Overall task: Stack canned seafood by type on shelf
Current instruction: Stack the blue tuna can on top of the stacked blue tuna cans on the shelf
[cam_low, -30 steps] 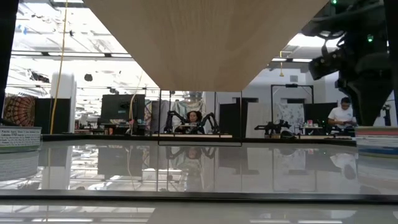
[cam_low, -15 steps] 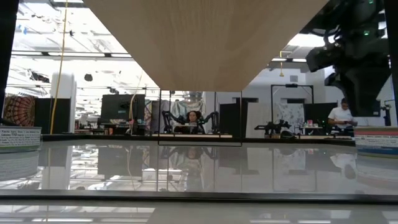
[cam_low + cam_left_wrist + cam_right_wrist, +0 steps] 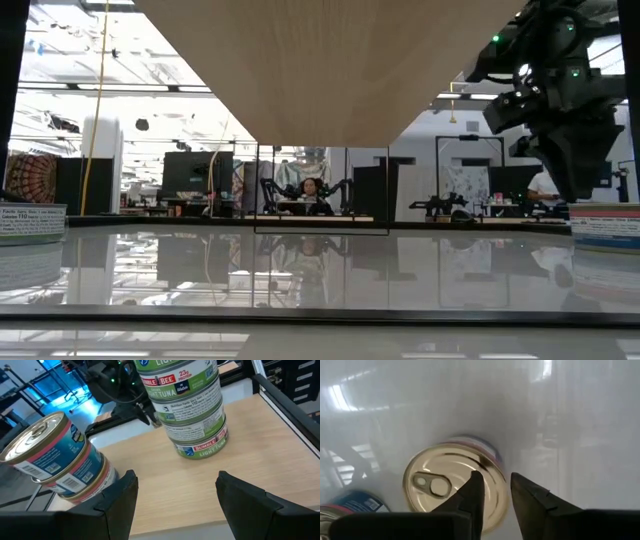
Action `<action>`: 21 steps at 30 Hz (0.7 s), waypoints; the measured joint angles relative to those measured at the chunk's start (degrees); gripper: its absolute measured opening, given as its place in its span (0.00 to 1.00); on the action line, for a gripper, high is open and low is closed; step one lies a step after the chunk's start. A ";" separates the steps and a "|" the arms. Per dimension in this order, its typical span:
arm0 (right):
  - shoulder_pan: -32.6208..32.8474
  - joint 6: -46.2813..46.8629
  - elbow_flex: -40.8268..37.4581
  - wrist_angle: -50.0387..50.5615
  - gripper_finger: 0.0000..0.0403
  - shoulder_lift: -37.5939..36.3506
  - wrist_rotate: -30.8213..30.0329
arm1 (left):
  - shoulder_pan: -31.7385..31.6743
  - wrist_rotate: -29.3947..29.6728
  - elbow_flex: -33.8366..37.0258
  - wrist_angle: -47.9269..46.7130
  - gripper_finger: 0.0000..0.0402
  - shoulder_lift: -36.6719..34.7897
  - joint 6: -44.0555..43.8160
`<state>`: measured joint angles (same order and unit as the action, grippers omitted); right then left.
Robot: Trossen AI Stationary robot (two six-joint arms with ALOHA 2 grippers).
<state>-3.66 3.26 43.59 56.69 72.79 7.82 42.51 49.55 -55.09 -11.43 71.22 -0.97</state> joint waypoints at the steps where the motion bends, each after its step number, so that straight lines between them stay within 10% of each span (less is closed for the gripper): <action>1: 0.02 -0.20 0.00 -0.22 0.30 0.44 0.00 | -0.01 0.11 0.00 -0.01 0.64 0.00 0.05; 11: -1.65 -3.66 0.38 -1.22 0.21 7.28 0.37 | -0.01 1.00 -0.02 -0.28 0.64 0.00 0.38; 21: -7.51 -7.74 -0.15 -2.09 0.04 8.38 1.24 | -0.16 -10.84 -0.02 0.99 0.64 -0.42 3.17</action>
<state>-11.16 -4.48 43.44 54.60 81.17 9.05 42.35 38.72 -55.11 -10.44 70.81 2.20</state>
